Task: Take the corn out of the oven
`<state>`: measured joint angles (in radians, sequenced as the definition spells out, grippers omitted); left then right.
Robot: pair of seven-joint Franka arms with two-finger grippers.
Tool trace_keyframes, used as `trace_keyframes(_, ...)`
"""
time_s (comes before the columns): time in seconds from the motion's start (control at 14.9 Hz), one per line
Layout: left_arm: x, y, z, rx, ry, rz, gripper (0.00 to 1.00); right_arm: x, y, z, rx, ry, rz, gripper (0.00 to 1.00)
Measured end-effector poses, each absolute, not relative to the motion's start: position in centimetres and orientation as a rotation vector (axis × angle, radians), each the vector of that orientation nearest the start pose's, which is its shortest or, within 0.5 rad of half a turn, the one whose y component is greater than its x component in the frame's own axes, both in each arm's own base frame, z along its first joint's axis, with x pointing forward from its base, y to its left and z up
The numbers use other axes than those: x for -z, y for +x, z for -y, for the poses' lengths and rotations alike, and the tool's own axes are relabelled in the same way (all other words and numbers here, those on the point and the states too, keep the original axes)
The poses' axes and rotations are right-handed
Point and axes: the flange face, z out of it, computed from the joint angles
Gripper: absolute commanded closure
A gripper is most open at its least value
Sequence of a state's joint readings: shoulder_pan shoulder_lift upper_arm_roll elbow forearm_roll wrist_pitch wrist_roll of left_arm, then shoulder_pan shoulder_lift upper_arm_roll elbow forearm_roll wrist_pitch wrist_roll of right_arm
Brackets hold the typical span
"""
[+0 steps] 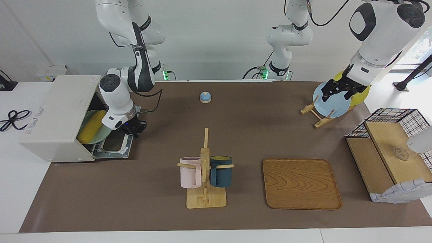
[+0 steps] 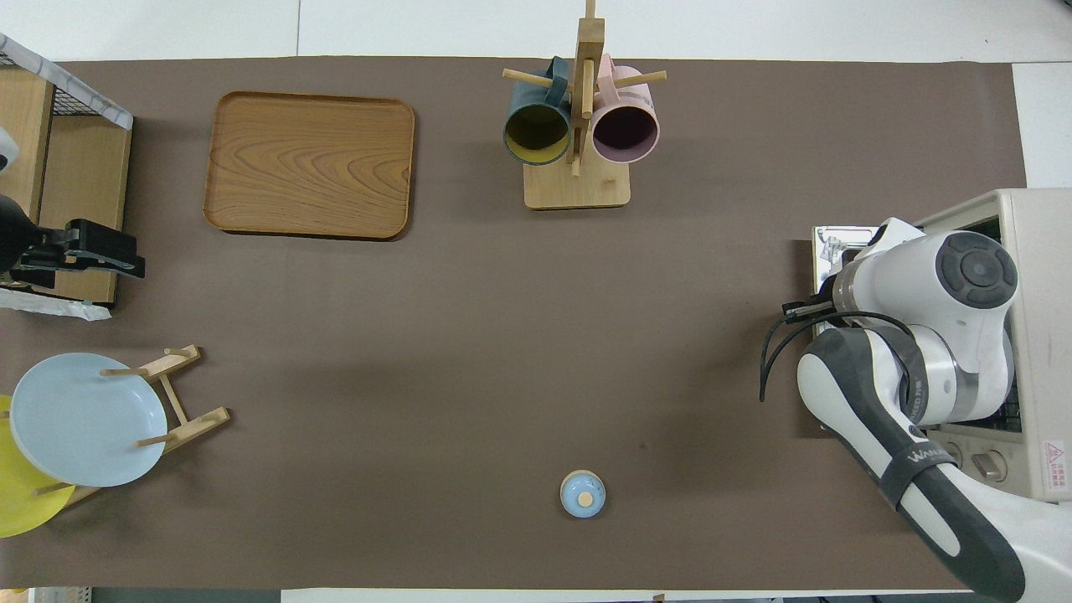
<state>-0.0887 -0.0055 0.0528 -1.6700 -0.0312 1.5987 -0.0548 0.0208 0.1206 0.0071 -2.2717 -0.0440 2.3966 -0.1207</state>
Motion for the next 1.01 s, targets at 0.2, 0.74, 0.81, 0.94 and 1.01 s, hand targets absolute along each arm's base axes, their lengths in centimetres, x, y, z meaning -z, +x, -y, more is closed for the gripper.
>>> trace_keyframes(0.2,-58.3,55.1,2.3,-0.106,-3.168,0.033,0.0,-30.2,53.1,-2.1,0.0,-3.161,0.229,1.0)
trace_keyframes(0.74,-58.3,55.1,2.3,-0.106,-3.168,0.033,0.0,-37.1,54.9,-2.6,-0.125,-3.173,0.168,0.72)
trace_keyframes(0.81,-58.3,55.1,2.3,-0.106,-3.168,0.033,0.0,-38.3,54.8,-1.8,-0.155,-3.184,0.125,0.64)
trace_keyframes(0.94,-58.3,55.1,2.3,-0.106,-3.168,0.033,0.0,-39.8,54.4,0.6,-0.169,-3.206,0.043,0.48)
trace_keyframes(1.01,-58.3,55.1,2.3,-0.106,-3.168,0.033,0.0,-39.9,54.2,2.1,-0.167,-3.209,0.003,0.46)
